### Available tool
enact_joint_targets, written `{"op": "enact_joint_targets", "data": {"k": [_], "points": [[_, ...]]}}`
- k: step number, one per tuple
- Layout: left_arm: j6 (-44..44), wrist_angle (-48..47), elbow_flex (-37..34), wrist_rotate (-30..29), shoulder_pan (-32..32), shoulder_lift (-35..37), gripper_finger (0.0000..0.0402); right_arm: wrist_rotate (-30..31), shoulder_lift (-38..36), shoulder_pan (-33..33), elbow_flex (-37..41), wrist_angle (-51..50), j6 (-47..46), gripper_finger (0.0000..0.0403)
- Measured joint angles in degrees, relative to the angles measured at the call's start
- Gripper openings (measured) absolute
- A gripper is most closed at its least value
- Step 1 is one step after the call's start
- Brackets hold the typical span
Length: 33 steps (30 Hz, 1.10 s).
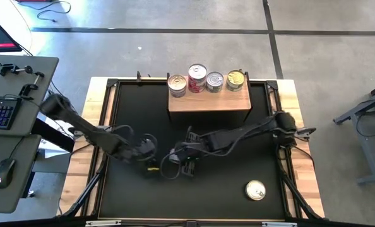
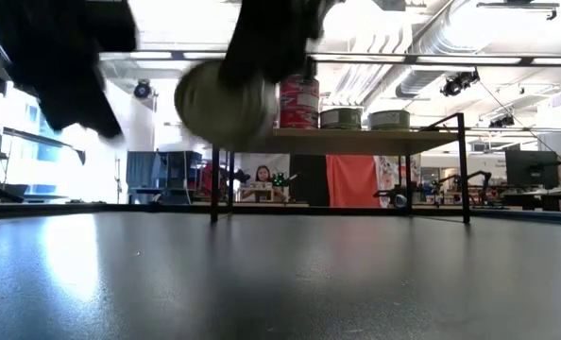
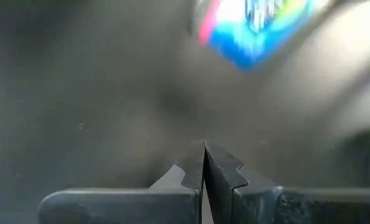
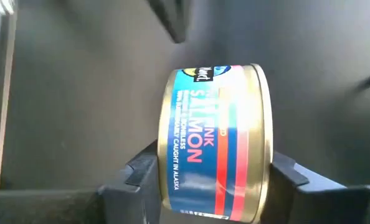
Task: Stack canned seafood by type on shelf
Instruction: Stack the blue-pink tuna can on top of the blue-pink tuna can on the shelf
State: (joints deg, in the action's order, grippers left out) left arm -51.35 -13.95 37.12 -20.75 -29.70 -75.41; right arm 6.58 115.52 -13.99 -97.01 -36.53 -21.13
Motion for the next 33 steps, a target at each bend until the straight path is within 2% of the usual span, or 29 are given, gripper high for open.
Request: {"op": "enact_joint_targets", "data": {"k": [3, 6, 9, 13, 19, 26, 33], "points": [[-0.01, -5.44, 0.00, -2.91, -2.61, 8.91, 0.0000, 6.69, -5.50, -0.42, 0.00, -0.38, 3.56, 0.0166], [-0.87, -6.73, 0.02, -10.29, -5.18, 15.17, 0.0000, 17.85, -9.31, -0.16, -1.71, 1.54, 11.32, 0.0166], [-0.83, -5.46, 0.04, -17.21, -6.67, 18.32, 0.0000, 27.80, -8.70, 0.88, -8.79, -0.37, 20.93, 0.0166], [-0.91, -4.79, 0.06, -21.74, -6.85, 19.23, 0.0000, 39.11, -4.65, 4.70, -19.80, -5.34, 33.57, 0.0166], [1.36, -1.59, 0.04, -22.29, -6.86, 18.04, 0.0000, 40.82, -0.01, 13.60, -27.86, -7.78, 42.67, 0.0166], [1.07, -1.07, 0.05, -23.45, -6.77, 17.55, 0.0000, 38.08, 3.01, 18.57, -27.85, -7.37, 49.86, 0.0181], [1.48, -0.97, 0.07, -23.98, -6.31, 17.57, 0.0000, 38.77, 6.74, 20.38, -27.82, -8.70, 57.81, 0.0184]]}}
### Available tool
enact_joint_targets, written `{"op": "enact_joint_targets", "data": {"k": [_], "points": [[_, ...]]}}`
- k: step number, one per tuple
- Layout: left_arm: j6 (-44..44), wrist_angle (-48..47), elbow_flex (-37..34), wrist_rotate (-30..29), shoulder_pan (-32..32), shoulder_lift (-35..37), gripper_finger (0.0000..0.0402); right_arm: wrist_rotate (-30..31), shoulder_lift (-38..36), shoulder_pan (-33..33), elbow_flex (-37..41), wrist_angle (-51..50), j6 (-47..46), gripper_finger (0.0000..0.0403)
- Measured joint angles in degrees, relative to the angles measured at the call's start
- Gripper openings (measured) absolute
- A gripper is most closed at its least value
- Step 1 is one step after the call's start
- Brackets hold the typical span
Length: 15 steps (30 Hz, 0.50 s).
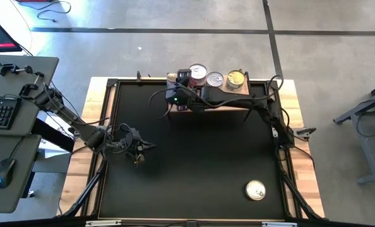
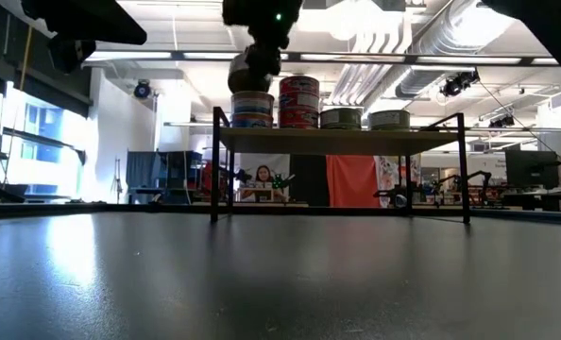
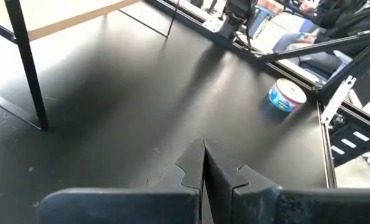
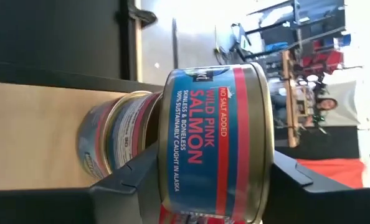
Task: Stack canned seafood by type on shelf
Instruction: Stack the blue-pink tuna can on top of the blue-pink tuna can on the shelf
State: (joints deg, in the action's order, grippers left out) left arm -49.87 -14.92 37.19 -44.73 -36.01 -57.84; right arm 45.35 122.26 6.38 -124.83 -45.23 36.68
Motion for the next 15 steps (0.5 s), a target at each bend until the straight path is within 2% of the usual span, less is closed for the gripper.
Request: {"op": "enact_joint_targets", "data": {"k": [8, 15], "points": [[0.52, 0.29, 0.00, 3.36, -0.04, 0.00, 0.0000, 4.19, 1.67, 1.19, 0.02, 2.17, 2.39, 0.0186], [2.09, 0.05, 0.00, 3.56, 0.00, 0.00, 0.0000, 6.72, 1.63, -0.04, -0.37, 2.11, 2.97, 0.0187]]}}
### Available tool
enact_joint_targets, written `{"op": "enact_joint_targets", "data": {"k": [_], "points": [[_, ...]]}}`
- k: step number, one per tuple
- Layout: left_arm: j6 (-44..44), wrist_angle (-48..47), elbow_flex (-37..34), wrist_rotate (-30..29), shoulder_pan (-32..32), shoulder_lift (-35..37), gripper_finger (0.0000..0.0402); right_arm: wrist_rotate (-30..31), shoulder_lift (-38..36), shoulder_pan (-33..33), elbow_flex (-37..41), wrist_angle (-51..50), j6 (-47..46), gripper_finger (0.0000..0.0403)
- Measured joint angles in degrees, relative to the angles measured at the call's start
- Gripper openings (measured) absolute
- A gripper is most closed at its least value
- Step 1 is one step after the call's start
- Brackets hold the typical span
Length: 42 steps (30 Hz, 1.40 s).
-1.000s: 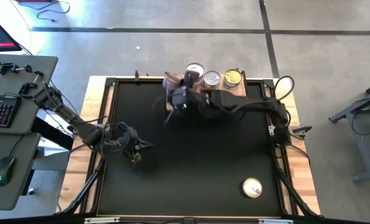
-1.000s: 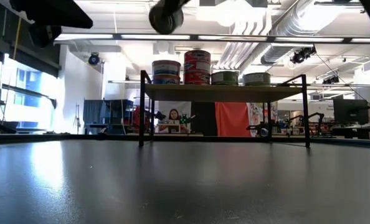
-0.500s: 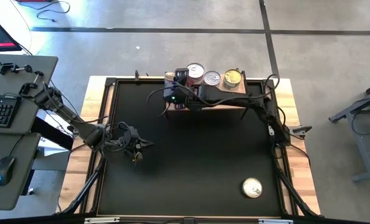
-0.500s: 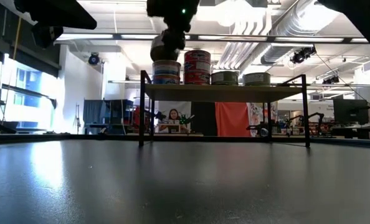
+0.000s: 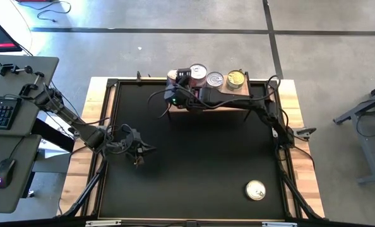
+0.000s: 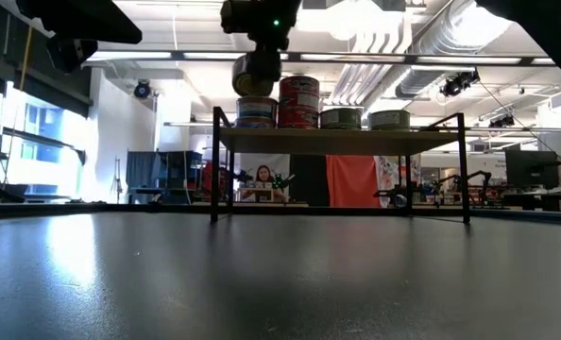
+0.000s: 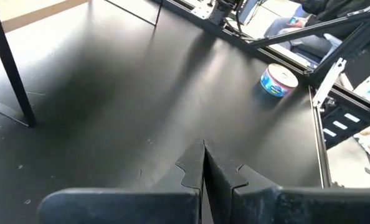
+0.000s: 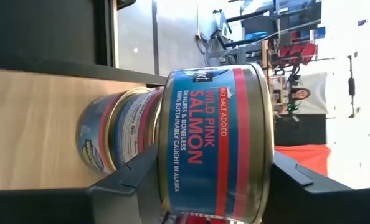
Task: Stack canned seafood by type on shelf
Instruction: Stack the blue-pink tuna can on top of the blue-pink tuna can on the shelf
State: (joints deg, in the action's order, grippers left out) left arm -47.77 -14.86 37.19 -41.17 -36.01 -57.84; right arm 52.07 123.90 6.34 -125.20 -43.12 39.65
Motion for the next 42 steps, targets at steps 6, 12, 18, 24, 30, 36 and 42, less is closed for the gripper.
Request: {"op": "enact_joint_targets", "data": {"k": [6, 12, 18, 24, 30, 36, 42], "points": [[-0.01, -0.05, 0.00, 0.02, -0.02, 0.00, 0.0000, 2.51, 0.00, -0.85, -0.04, 3.45, 2.72, 0.0187], [-0.04, -0.05, 0.00, 0.04, -0.02, 0.00, 0.0000, 3.17, -0.01, 0.03, -0.09, 4.27, 3.85, 0.0188], [-0.10, -0.06, 0.00, 0.07, -0.02, 0.00, 0.0000, 3.46, -0.02, 1.30, -0.09, 3.04, 0.06, 0.0188], [-0.13, -0.10, 0.00, 0.07, -0.02, 0.00, 0.0000, 1.65, -0.04, 2.44, -0.09, 3.03, -1.19, 0.0188], [-0.08, -0.28, 0.00, 0.04, -0.04, 0.00, 0.0000, -2.93, -0.04, 2.72, -0.09, 2.70, -1.69, 0.0188], [-0.04, -0.33, 0.00, 0.04, -0.04, 0.00, 0.0000, -4.59, -0.20, 2.89, -0.09, -0.02, -2.16, 0.0191], [0.01, -0.58, 0.00, 0.04, -0.02, 0.00, 0.0000, -4.03, -0.20, 3.29, -0.09, -0.04, -2.13, 0.0219]]}}
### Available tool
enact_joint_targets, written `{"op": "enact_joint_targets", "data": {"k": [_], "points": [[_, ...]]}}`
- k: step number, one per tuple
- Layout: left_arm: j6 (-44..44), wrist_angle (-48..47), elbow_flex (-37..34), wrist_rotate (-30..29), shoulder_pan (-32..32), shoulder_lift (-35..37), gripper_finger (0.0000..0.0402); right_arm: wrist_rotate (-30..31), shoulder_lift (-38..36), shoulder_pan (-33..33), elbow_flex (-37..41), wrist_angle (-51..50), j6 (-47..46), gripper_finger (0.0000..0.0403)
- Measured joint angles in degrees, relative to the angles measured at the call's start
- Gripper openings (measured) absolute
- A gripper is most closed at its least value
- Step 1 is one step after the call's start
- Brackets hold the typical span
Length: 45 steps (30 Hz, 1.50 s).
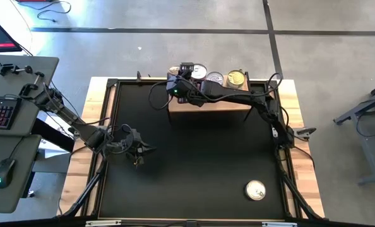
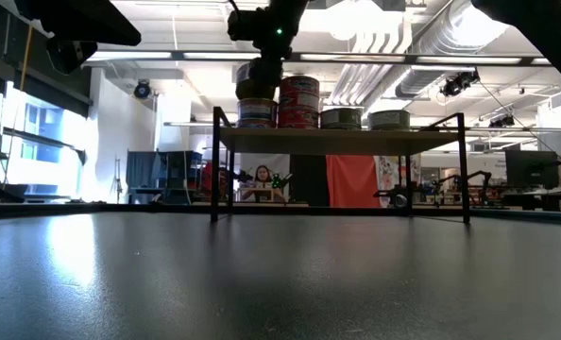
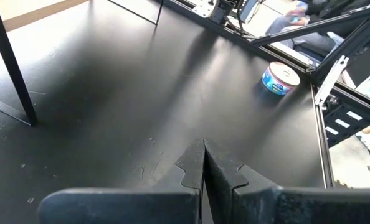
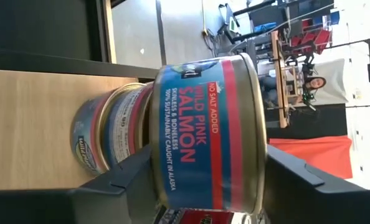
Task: Stack canned seafood by type on shelf
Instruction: Stack the blue-pink tuna can on top of the blue-pink tuna can on the shelf
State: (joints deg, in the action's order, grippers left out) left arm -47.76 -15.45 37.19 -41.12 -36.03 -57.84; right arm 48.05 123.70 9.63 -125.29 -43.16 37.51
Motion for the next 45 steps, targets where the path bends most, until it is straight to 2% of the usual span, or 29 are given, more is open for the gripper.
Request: {"op": "enact_joint_targets", "data": {"k": [5, 11, 18, 28, 42, 45], "points": [[0.02, -0.28, 0.02, 0.00, 0.00, 0.00, 0.0000, 0.21, 0.00, -0.16, 0.00, 0.27, 1.77, 0.0252], [0.54, -0.28, 0.02, 0.00, 0.00, 0.00, 0.0000, 4.77, 0.00, -0.39, 0.00, 3.26, 4.92, 0.0274], [1.48, -0.28, 0.02, 0.00, 0.00, 0.00, 0.0000, 5.42, 0.02, 0.00, 0.00, 4.22, 4.96, 0.0275], [1.50, -1.39, 0.02, 0.00, 0.00, 0.00, 0.0000, 0.51, 0.07, -0.46, 0.00, 4.44, 4.55, 0.0275], [1.50, -1.53, 0.02, 0.00, 0.00, 0.00, 0.0000, 1.43, 0.07, -1.03, 0.00, 4.26, 4.94, 0.0275], [1.50, -1.52, 0.02, 0.00, 0.00, 0.00, 0.0000, 1.45, 0.07, -1.05, 0.00, 3.92, 4.88, 0.0261]]}}
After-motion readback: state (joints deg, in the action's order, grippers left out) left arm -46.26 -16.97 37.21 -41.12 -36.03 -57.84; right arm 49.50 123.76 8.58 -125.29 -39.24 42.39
